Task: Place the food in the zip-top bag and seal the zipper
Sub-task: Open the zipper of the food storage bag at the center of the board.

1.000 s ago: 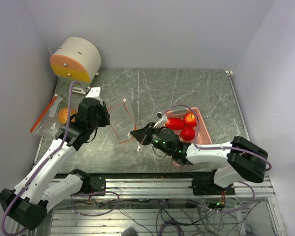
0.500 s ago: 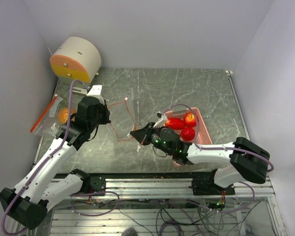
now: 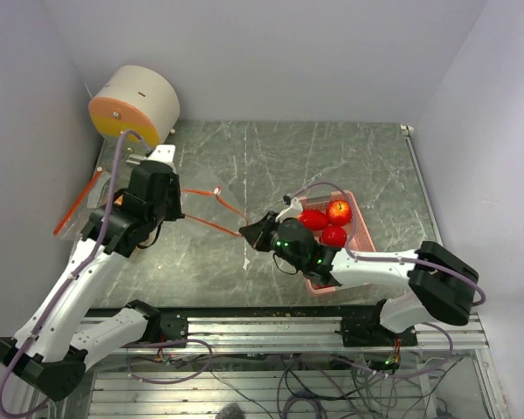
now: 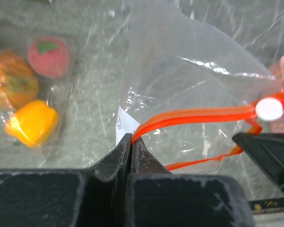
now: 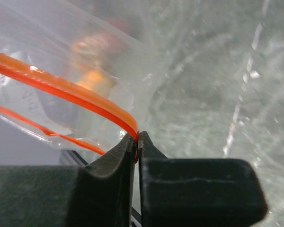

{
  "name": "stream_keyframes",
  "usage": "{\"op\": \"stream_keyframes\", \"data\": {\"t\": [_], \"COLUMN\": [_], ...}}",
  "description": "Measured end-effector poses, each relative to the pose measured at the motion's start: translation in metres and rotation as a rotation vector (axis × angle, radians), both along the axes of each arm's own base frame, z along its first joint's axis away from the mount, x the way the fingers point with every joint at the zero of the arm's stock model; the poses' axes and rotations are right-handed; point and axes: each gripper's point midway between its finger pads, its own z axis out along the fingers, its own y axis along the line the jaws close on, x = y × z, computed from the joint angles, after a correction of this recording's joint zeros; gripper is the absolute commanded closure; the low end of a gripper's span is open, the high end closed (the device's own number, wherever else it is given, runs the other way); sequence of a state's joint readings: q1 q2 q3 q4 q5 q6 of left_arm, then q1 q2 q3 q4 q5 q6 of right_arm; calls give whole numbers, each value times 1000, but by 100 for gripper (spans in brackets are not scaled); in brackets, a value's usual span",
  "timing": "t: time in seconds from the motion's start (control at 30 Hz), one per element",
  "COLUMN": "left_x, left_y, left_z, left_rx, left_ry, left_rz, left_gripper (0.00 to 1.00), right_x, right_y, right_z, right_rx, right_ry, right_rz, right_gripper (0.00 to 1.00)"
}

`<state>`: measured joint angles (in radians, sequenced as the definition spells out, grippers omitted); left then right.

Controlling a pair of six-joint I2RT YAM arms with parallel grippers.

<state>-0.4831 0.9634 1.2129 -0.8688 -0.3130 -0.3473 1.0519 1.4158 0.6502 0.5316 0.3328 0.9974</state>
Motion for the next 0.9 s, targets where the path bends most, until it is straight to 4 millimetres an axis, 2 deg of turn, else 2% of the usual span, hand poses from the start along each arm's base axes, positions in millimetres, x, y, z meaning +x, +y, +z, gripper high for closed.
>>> {"op": "stream_keyframes", "data": {"t": [0.1,0.2,0.27,0.37,0.5,0.6,0.67,0.8,0.9], "left_x": [-6,-9,-7,-1,5,8,10,13,15], "left_y": [-3,-9,-16,-34,-56,-65,-68,-71,-72], "left_z": [-39,-66,-76,-89,-107,-113,-112,-108,-106], "left_rx": [31,51,49,44,49,49,42,30,23], "left_ry": [93,154,170,187,212,216,206,185,174], "left_rz": [-23,-43,-60,-91,-134,-148,-150,-152,-153], "left_gripper": [93,93,93,93,93,93,93,93,93], "right_x": [-4,-4,-3,1,8,8,7,9,16], "right_y": [-5,-14,-19,-18,-13,-15,-20,-47,-79], "right_z": [-37,-50,-53,-42,-11,9,17,35,44], "right_rx": [-85,-145,-194,-250,-276,-285,-303,-369,-429], "right_ry": [66,81,68,27,-58,-118,-139,-149,-118], "right_rz": [1,-5,-4,6,28,43,45,-22,-121], "right_gripper": [65,53,48,44,43,41,34,1,0]}}
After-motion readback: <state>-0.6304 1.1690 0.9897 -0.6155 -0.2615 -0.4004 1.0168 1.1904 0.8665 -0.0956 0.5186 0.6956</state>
